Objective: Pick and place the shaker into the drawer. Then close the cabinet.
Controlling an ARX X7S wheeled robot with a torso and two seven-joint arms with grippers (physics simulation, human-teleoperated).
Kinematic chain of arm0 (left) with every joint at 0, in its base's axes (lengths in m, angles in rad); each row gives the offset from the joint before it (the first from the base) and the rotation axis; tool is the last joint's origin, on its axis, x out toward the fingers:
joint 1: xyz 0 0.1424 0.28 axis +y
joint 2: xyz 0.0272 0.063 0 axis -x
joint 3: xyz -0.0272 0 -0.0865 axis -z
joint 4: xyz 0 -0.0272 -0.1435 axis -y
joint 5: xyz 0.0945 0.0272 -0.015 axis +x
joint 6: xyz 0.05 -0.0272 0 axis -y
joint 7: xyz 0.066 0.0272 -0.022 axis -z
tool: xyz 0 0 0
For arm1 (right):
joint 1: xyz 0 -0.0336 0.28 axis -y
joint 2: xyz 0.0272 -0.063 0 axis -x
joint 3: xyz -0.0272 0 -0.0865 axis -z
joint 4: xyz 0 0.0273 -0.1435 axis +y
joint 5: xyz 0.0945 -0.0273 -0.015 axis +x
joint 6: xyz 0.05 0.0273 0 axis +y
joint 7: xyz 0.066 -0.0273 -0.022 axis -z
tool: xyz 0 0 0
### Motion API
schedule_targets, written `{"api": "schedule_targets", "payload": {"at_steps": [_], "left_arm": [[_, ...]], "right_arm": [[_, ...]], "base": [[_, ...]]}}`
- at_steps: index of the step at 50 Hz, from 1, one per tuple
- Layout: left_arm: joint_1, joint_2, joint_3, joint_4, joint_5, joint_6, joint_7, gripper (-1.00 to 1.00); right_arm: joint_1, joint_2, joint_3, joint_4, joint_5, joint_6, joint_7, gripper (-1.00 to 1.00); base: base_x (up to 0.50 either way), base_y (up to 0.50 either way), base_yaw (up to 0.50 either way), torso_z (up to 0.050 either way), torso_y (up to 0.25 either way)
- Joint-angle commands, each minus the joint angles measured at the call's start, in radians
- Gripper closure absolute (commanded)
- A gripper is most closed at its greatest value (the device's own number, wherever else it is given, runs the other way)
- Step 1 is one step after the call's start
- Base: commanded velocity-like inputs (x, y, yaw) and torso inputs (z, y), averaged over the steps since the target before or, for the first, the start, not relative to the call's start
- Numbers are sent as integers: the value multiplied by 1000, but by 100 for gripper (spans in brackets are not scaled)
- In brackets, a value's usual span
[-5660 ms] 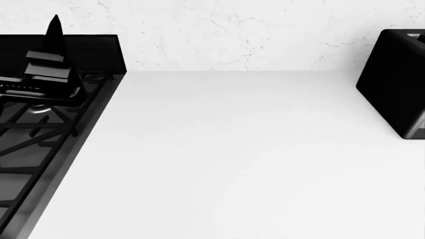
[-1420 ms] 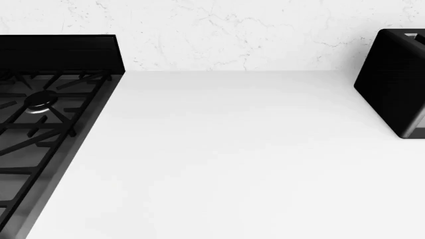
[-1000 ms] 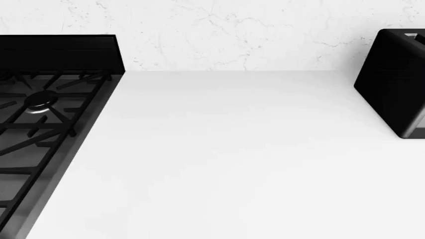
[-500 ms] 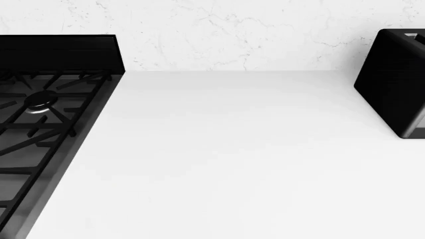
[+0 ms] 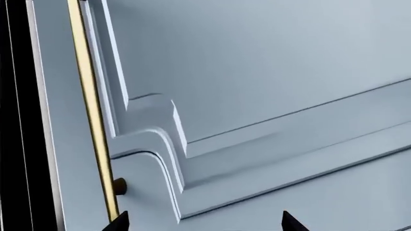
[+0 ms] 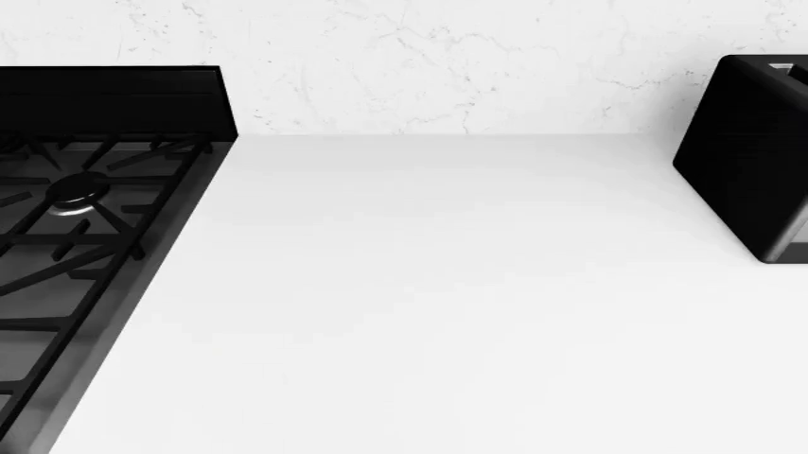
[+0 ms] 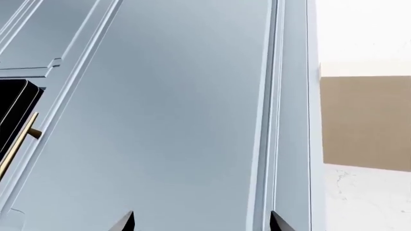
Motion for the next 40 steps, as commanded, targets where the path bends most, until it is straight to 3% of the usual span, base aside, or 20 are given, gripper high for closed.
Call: {"api": "schedule_targets", "payload": {"at_steps": [1, 40], "left_arm": [[15, 16, 61, -97, 122, 72, 106, -100], [31, 112, 178, -460, 313, 232, 297, -100]], "right_arm": [[-1, 7, -11, -3, 5, 4, -4, -100], [-14, 29, -18, -35, 26, 27, 12, -100]], "base": [[0, 0, 0, 0, 0], [1, 0, 0, 0, 0]]}}
